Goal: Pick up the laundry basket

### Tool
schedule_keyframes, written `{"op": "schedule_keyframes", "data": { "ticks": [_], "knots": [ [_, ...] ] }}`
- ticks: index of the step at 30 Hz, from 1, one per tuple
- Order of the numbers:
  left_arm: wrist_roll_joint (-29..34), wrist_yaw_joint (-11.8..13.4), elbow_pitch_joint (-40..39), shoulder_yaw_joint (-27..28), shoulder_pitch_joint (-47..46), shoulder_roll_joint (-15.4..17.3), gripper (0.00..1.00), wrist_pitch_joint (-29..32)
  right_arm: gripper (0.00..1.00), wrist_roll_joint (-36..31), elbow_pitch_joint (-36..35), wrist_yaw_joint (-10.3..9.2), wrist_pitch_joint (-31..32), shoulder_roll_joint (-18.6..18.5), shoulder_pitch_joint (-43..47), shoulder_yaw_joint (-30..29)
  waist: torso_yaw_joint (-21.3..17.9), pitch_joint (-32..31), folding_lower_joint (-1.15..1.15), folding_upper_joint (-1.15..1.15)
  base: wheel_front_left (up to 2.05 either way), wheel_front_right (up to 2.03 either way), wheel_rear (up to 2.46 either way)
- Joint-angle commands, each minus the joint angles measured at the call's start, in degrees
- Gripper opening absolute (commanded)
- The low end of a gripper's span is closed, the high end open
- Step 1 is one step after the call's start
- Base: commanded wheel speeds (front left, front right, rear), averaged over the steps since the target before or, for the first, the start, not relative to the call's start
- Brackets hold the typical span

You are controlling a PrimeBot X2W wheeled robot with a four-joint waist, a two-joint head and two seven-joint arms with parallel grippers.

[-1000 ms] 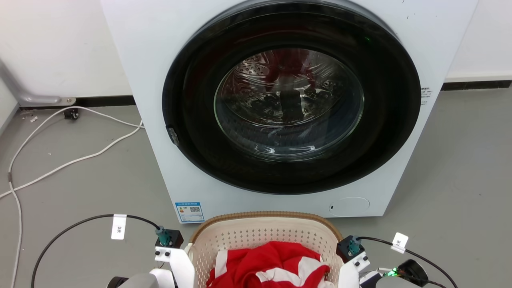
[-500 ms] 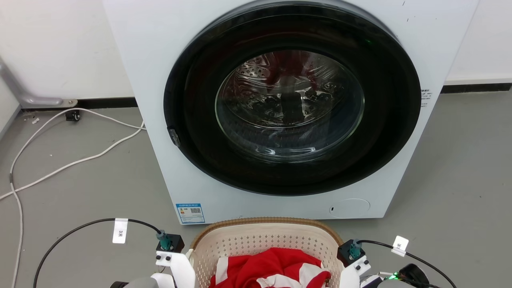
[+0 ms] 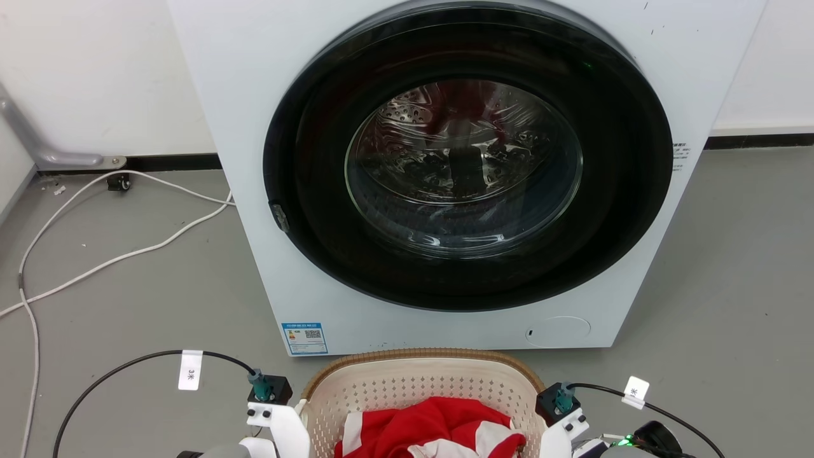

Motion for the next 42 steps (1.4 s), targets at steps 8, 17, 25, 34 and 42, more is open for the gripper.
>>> {"op": "schedule_keyframes", "data": {
  "ticks": [8, 17, 25, 34, 42],
  "knots": [
    [-1.0, -0.3, 0.0, -1.2, -1.0, 0.0, 0.00, -0.8, 0.00, -0.3, -0.5, 0.77, 0.0, 0.3, 0.6, 0.3, -0.1, 0.0, 0.00, 0.00, 0.00, 0.00, 0.00],
    [-2.2, -0.3, 0.2, -2.4, -1.2, 0.2, 0.00, -1.2, 0.00, -0.4, -0.3, 0.77, 0.0, 0.4, 0.7, 0.3, -0.1, 0.3, 0.00, 0.00, 0.00, 0.00, 0.00],
    [-3.2, -0.3, 0.1, -3.3, -1.4, 0.3, 0.00, -1.2, 0.00, -0.5, -0.6, 0.77, 0.0, 0.4, 0.9, 0.3, -0.1, 0.3, 0.00, 0.00, 0.00, 0.00, 0.00],
    [-4.0, -0.3, 0.2, -4.2, -1.6, 0.3, 0.00, -1.5, 0.00, -0.7, -0.5, 0.77, 0.0, 0.4, 0.9, 0.3, -0.1, 0.2, 0.00, 0.00, 0.00, 0.00, 0.00],
    [-5.0, -0.3, 0.2, -4.8, -1.9, 0.3, 0.00, -1.4, 0.00, -0.5, -0.6, 0.77, 0.2, 0.3, 0.9, 0.4, 0.0, 0.3, 0.00, 0.00, 0.00, 0.00, 0.00]
  ]
}}
